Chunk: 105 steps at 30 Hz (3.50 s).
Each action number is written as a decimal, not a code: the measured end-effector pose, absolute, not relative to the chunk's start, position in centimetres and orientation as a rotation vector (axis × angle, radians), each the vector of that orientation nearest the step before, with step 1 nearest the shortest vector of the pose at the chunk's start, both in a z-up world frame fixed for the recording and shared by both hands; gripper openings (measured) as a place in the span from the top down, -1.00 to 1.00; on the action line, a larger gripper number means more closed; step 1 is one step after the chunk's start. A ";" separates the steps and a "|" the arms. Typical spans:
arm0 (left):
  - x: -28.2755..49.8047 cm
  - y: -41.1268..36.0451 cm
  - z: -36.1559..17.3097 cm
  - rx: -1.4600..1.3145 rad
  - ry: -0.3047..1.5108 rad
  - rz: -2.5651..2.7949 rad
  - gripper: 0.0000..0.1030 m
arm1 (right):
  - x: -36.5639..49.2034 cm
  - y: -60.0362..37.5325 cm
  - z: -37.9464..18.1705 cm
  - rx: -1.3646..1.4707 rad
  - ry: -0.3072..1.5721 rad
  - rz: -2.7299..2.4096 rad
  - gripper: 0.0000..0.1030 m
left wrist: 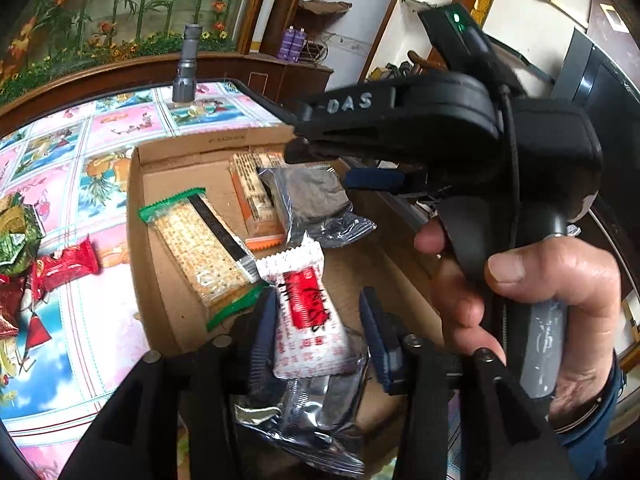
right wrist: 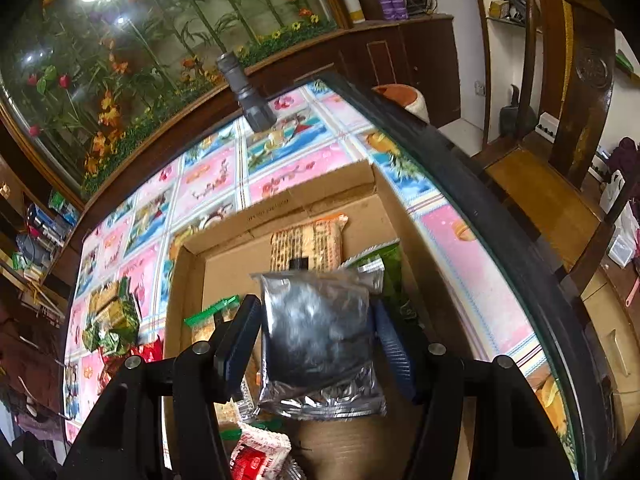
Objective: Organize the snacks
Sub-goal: 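Lower both held packets into the box and open both grippers, then move both open grippers back toward the snack pile on the table, then grasp the green-and-yellow pea snack bag with the left gripper while the right grasps the dark red snack bag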
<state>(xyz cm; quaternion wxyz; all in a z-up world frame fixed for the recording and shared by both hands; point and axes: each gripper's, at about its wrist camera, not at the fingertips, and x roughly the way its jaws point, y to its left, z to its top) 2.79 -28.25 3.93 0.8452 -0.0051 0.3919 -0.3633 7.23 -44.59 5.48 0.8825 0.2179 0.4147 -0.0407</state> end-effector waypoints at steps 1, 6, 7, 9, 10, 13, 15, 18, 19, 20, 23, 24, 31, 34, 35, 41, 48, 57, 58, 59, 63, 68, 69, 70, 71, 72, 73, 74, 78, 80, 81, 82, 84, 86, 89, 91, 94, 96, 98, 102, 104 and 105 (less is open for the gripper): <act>2.7 -28.1 4.1 -0.012 0.819 -0.767 0.10 | 7.1 -44.8 5.6 0.458 0.856 -0.090 -0.24; 2.0 -27.3 5.3 -0.003 0.780 -0.757 0.09 | 6.7 -44.4 6.7 0.466 0.787 -0.056 -0.24; 1.9 -26.9 5.6 -0.001 0.770 -0.753 0.09 | 6.6 -44.0 7.1 0.455 0.769 -0.043 -0.24; 1.8 -26.5 5.9 0.004 0.759 -0.740 0.05 | 6.6 -43.2 7.5 0.428 0.749 -0.010 -0.24; 1.7 -26.2 6.0 0.007 0.754 -0.730 0.05 | 6.6 -42.8 7.5 0.419 0.748 0.002 -0.24; 2.0 -25.1 6.1 0.009 0.752 -0.700 0.04 | 6.8 -41.6 7.5 0.389 0.757 0.044 -0.24; 2.1 -24.3 6.1 0.007 0.756 -0.688 0.04 | 7.0 -41.1 7.4 0.379 0.766 0.067 -0.24; 2.6 -23.0 6.0 0.001 0.759 -0.655 0.03 | 6.9 -40.4 7.3 0.351 0.769 0.078 -0.24; 2.7 -22.5 6.0 -0.006 0.762 -0.648 0.03 | 6.9 -40.4 7.2 0.349 0.769 0.082 -0.24; 2.9 -21.8 6.1 -0.010 0.763 -0.632 0.03 | 6.9 -40.4 7.2 0.349 0.768 0.082 -0.24; 3.3 -19.8 6.3 -0.013 0.754 -0.588 0.02 | 6.9 -40.4 7.2 0.350 0.769 0.083 -0.24; 3.5 -19.1 6.3 -0.014 0.751 -0.568 -0.02 | 6.9 -40.3 7.2 0.353 0.768 0.082 -0.24; 7.1 -10.7 6.7 -0.101 0.751 -0.335 -0.18 | 6.9 -39.7 7.2 0.336 0.773 0.095 -0.24; 8.9 -7.4 6.3 -0.100 0.756 -0.204 -0.34 | 6.8 -39.4 7.2 0.332 0.773 0.103 -0.24; 9.7 -6.1 6.0 -0.085 0.757 -0.144 -0.45 | 6.8 -39.3 7.2 0.329 0.775 0.106 -0.24; 13.4 -1.1 4.5 -0.071 0.787 0.042 -0.56 | 6.6 -38.2 7.2 0.332 0.780 0.156 -0.24; 17.1 -0.8 1.8 -0.048 0.858 0.056 -0.56 | 6.4 -35.7 7.0 0.293 0.796 0.234 -0.24; 16.4 0.1 1.0 -0.043 0.889 0.075 0.10 | 6.1 -34.1 6.9 0.268 0.797 0.307 -0.24; 15.9 0.0 1.1 -0.040 0.891 0.067 0.10 | 6.0 -33.8 7.0 0.266 0.796 0.317 -0.24; 15.3 -0.2 1.1 -0.032 0.896 0.057 0.10 | 6.0 -33.6 7.0 0.261 0.796 0.331 -0.24; 12.5 -0.3 1.3 -0.028 0.931 0.003 0.12 | 6.0 -32.1 6.7 0.271 0.814 0.424 -0.24; 8.0 -0.8 1.4 0.003 0.944 -0.086 0.14 | 5.9 -28.7 6.1 0.334 0.896 0.567 -0.25; 7.6 -0.8 1.4 0.010 0.941 -0.090 0.14 | 6.1 -27.6 5.8 0.350 0.925 0.593 -0.25; 7.3 -1.1 1.4 0.020 0.936 -0.102 0.14 | 6.3 -26.8 5.6 0.358 0.944 0.603 -0.25; 7.2 -1.2 1.4 0.023 0.934 -0.112 0.14 | 6.7 -25.8 5.4 0.362 0.968 0.604 -0.25; 7.2 -1.2 1.3 0.022 0.932 -0.114 0.14 | 7.0 -25.0 5.3 0.362 0.985 0.592 -0.25; 7.2 -1.3 1.3 0.021 0.928 -0.116 0.14 | 7.5 -24.0 5.1 0.356 1.002 0.574 -0.25; 7.2 -1.4 1.3 0.026 0.924 -0.123 0.14 | 8.0 -23.2 5.0 0.344 1.015 0.560 -0.25; 7.2 -1.5 1.3 0.028 0.916 -0.120 0.13 | 10.3 -20.4 3.6 0.308 1.068 0.490 -0.25; 7.2 -1.7 1.2 0.028 0.915 -0.124 0.13 | 10.8 -19.5 3.0 0.307 1.079 0.490 -0.25; 7.3 -1.7 1.2 0.027 0.913 -0.124 0.13 | 11.0 -18.7 2.7 0.288 1.080 0.486 -0.25; 7.3 -1.7 1.2 0.027 0.913 -0.125 0.13 | 11.2 -18.3 2.6 0.265 1.082 0.471 -0.22; 7.3 -1.7 1.2 0.024 0.913 -0.123 0.13 | 11.6 -17.3 2.0 0.212 1.089 0.419 0.04; 7.3 -1.7 1.2 0.027 0.913 -0.122 0.13 | 11.8 -16.8 1.4 0.173 1.106 0.400 0.22; 7.4 -1.7 1.3 0.005 0.914 -0.134 0.13 | 11.3 -16.7 1.5 0.136 1.076 0.392 0.32; 7.4 -1.8 1.4 -0.008 0.911 -0.140 0.14 | 10.5 -17.3 1.7 0.140 1.056 0.397 0.34; 7.3 -2.2 1.5 -0.008 0.905 -0.154 0.16 | 8.7 -18.7 2.2 0.164 1.018 0.425 0.35; 7.2 -2.7 1.7 -0.004 0.899 -0.169 0.17 | 7.7 -19.5 2.7 0.171 0.982 0.440 0.35; 7.0 -3.2 1.7 -0.003 0.891 -0.181 0.19 | 7.0 -20.4 3.3 0.198 0.956 0.455 0.35; 6.8 -3.9 2.1 -0.009 0.871 -0.198 0.22 | 6.9 -21.6 3.9 0.243 0.914 0.467 0.35; 6.9 -4.3 2.2 -0.013 0.860 -0.201 0.23 | 6.9 -22.0 4.2 0.252 0.900 0.460 0.35; 6.9 -4.6 2.3 -0.008 0.846 -0.194 0.24 | 6.9 -22.2 4.3 0.256 0.893 0.452 0.35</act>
